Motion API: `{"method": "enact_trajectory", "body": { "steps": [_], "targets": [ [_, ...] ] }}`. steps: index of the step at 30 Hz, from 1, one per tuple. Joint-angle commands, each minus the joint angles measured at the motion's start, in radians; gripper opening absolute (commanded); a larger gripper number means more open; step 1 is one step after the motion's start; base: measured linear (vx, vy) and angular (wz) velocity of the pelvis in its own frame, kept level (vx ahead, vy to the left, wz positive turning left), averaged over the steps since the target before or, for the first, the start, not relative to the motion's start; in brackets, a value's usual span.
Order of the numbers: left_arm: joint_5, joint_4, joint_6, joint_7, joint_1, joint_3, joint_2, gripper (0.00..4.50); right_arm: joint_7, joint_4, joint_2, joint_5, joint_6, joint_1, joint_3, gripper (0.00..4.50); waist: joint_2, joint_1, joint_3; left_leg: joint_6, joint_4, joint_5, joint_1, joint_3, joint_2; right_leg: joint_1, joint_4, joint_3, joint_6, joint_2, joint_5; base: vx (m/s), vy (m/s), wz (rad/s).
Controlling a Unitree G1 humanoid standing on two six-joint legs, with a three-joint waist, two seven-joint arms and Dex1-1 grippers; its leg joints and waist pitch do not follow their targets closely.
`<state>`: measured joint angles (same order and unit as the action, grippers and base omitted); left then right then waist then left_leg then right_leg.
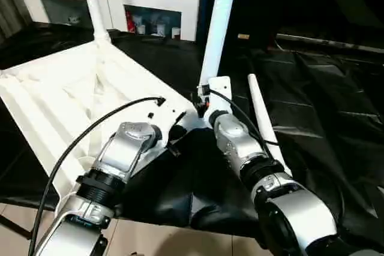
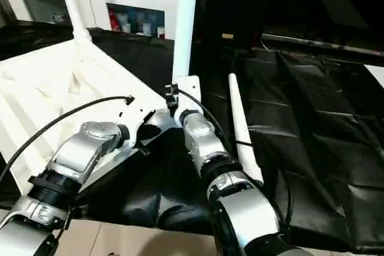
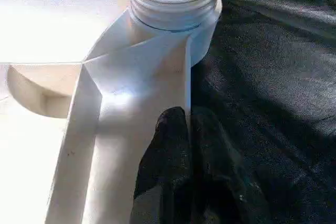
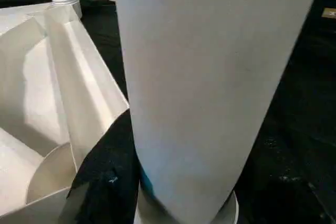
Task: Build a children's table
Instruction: Insert table leg to table base
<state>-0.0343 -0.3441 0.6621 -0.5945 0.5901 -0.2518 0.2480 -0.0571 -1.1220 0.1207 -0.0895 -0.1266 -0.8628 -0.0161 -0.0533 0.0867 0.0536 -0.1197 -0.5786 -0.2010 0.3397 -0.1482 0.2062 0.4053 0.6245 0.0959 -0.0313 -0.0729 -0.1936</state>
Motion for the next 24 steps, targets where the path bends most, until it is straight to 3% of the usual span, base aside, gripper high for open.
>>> {"method": "enact_trajectory", "body": {
  "steps": [1,8,10,15,21,22,24],
  "targets": [
    [-0.014,-0.001,-0.028,0.035,0.040,0.036,0.022,0.00,-0.024,-0.094,0.002,0.019,0.032,0.050,-0.012,1.91,0.021,-0.003,-0.051,-0.012,0.079,-0.279,0.007,-0.003,0.019,-0.040,-0.102,-0.060,-0.086,-0.073,-0.389,0.000,0.000,0.00],
    [-0.011,-0.015,-0.043,0.033,0.042,0.038,0.027,0.00,-0.062,-0.093,0.011,0.010,0.025,0.052,0.005,1.91,0.020,-0.004,-0.050,-0.011,0.080,-0.281,0.007,-0.003,0.020,-0.040,-0.103,-0.060,-0.087,-0.073,-0.400,0.000,0.000,0.00],
    [-0.012,-0.014,-0.044,0.034,0.042,0.037,0.028,0.00,-0.069,-0.090,0.011,0.007,0.023,0.052,0.010,2.47,0.021,-0.004,-0.050,-0.010,0.080,-0.283,0.007,-0.002,0.021,-0.039,-0.104,-0.060,-0.085,-0.073,-0.409,0.000,0.000,0.00],
    [-0.011,-0.025,-0.062,0.031,0.046,0.037,0.034,0.00,-0.102,-0.089,0.014,0.007,0.012,0.041,0.019,2.78,0.023,-0.005,-0.052,-0.006,0.079,-0.266,0.007,-0.004,0.020,-0.039,-0.103,-0.060,-0.091,-0.072,-0.389,0.000,0.000,0.00],
    [0.003,-0.029,-0.146,-0.018,0.039,0.025,0.054,0.00,-0.217,-0.049,0.005,-0.016,-0.006,0.028,0.030,3.30,0.025,-0.008,-0.061,0.009,0.075,-0.167,0.016,-0.006,0.022,-0.053,-0.081,-0.062,-0.144,-0.070,-0.205,0.000,0.000,0.00],
    [0.007,-0.024,-0.152,-0.039,0.035,0.018,0.062,0.00,-0.275,-0.017,-0.007,-0.018,-0.012,0.034,0.020,3.48,0.024,-0.010,-0.067,0.024,0.068,-0.108,0.019,-0.009,0.023,-0.060,-0.068,-0.062,-0.171,-0.070,-0.105,0.000,0.000,0.00],
    [0.011,-0.025,-0.175,-0.058,0.033,0.013,0.069,0.00,-0.309,0.009,-0.017,-0.023,-0.004,0.041,0.018,3.55,0.025,-0.009,-0.068,0.041,0.063,-0.049,0.020,-0.012,0.022,-0.060,-0.057,-0.062,-0.202,-0.068,-0.003,0.000,0.000,0.00]
  ]
}}
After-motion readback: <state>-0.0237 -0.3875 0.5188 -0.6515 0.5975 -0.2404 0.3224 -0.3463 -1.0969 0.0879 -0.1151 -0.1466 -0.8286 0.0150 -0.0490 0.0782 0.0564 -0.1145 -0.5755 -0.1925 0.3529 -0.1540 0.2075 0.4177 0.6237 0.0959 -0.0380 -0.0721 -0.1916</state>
